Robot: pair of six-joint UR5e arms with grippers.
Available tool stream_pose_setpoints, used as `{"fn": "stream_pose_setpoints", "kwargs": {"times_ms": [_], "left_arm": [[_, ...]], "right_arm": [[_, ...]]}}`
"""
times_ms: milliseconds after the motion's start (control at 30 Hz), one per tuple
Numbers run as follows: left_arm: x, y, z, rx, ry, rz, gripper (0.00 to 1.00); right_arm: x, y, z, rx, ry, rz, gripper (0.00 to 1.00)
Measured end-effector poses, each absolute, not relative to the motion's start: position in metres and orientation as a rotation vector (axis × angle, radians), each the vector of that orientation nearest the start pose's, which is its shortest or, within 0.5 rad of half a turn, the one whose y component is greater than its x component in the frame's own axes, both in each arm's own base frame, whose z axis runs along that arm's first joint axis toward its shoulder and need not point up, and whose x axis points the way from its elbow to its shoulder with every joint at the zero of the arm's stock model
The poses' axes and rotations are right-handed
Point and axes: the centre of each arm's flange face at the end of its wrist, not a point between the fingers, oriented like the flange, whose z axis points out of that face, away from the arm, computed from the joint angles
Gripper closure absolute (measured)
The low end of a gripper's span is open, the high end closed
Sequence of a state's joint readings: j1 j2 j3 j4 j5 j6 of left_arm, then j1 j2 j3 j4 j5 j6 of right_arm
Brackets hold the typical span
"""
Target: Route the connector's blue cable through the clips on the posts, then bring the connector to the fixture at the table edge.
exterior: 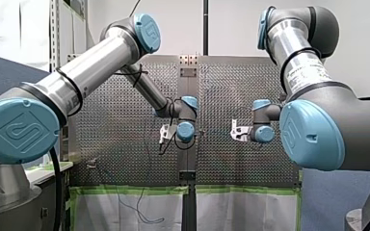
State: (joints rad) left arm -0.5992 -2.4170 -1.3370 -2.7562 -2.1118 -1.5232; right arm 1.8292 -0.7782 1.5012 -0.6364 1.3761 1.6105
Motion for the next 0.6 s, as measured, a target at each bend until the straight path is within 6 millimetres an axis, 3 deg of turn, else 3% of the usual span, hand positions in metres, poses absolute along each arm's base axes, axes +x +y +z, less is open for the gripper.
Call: {"fn": "stream_pose_setpoints", "kwargs": {"times_ms": [600], "left_arm": [[0.503, -0.472, 0.134, 0.207, 1.738, 0.013, 0.0]], "right_arm": [[0.323, -0.622, 0.091, 1.61, -1.069, 1.508, 1.0]]}}
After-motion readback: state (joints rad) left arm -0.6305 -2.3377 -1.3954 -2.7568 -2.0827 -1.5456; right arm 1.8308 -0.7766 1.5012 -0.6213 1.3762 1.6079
